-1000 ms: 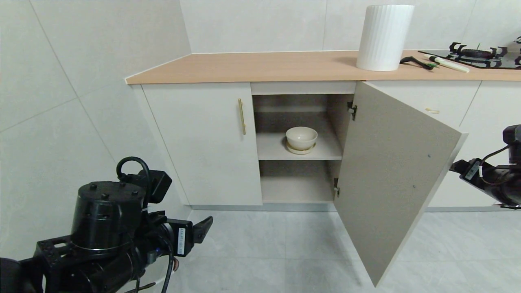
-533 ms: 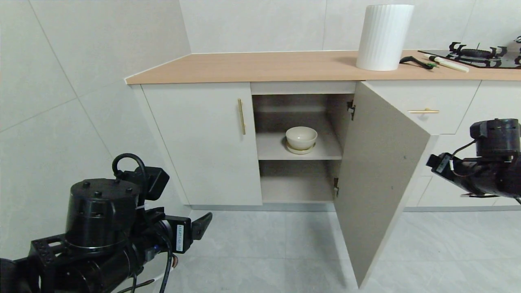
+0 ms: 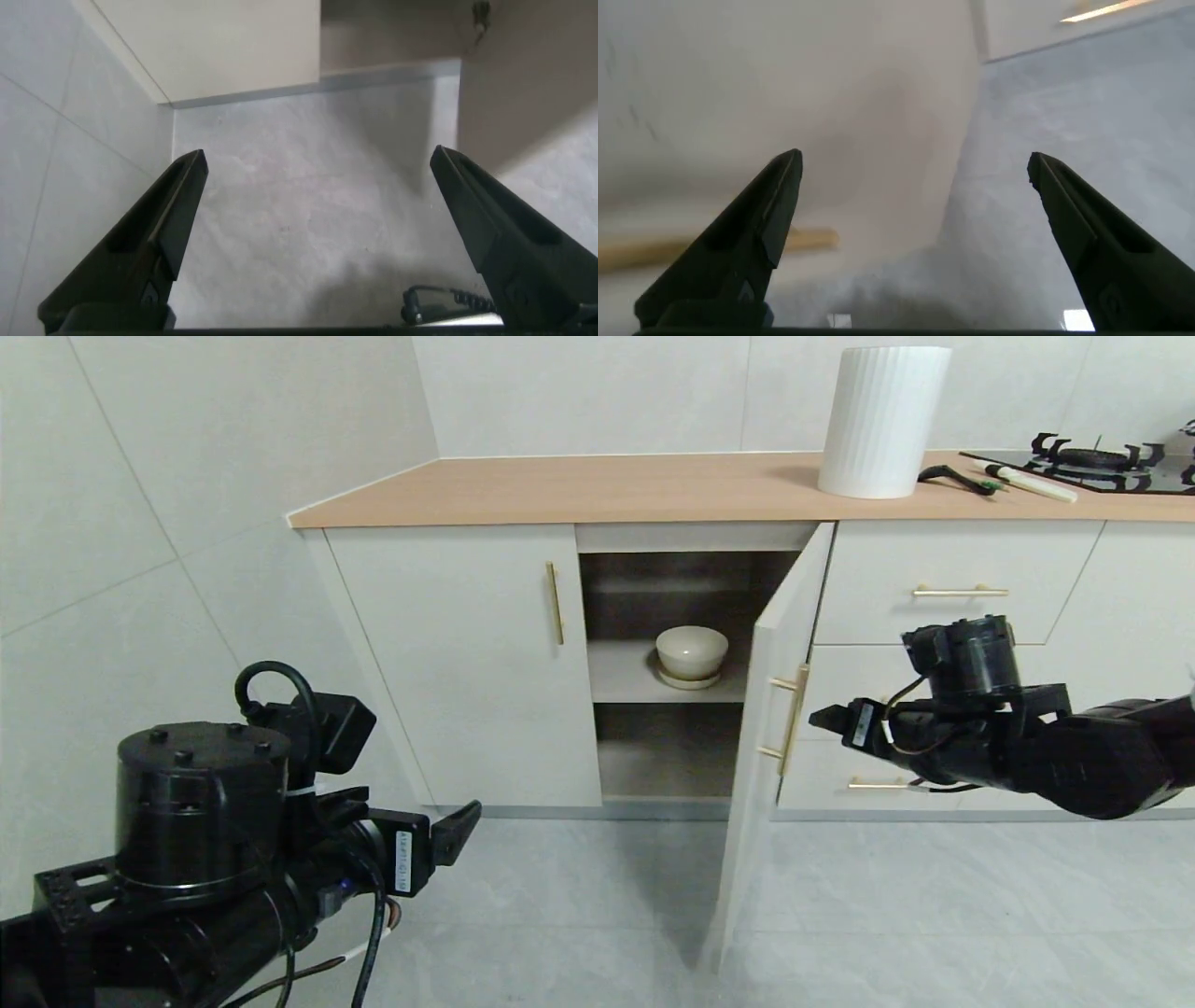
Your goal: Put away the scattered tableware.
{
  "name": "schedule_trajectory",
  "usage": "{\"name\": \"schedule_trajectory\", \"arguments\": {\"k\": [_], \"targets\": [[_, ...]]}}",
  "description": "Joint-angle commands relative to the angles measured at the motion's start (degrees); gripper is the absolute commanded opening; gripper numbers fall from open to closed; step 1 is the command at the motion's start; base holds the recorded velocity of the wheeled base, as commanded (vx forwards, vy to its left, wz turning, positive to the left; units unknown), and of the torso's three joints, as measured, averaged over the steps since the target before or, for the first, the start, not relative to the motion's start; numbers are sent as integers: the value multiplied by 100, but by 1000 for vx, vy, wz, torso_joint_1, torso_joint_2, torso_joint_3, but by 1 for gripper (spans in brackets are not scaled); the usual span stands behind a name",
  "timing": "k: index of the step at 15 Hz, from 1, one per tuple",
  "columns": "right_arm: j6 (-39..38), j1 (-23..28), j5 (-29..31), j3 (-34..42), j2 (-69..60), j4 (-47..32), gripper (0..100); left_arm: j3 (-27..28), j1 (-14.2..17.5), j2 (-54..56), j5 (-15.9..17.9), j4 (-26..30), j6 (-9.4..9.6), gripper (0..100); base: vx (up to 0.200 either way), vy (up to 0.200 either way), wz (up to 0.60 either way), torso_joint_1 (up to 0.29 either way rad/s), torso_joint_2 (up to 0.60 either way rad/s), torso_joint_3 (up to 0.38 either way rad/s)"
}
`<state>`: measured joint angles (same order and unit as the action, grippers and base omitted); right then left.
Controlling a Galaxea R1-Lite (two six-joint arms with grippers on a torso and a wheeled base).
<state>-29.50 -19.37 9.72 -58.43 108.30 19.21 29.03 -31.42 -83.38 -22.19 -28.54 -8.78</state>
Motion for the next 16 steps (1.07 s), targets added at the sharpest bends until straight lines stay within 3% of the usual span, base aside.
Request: {"name": "schedule_trajectory", "arguments": {"k": [1, 10, 16], "targets": [[-3, -383, 4, -327, 481, 39, 100, 7, -5, 24, -14, -3, -1, 100, 0, 0, 0, 0, 0, 0], [-170, -454, 74, -485, 982, 364, 100, -46, -5, -11, -137, 6, -10, 100, 0, 0, 0, 0, 0, 0], [-328, -462, 101, -520, 1176, 724, 100, -11, 4, -11, -137, 164, -10, 100, 200, 0, 0, -1, 0, 3]]}}
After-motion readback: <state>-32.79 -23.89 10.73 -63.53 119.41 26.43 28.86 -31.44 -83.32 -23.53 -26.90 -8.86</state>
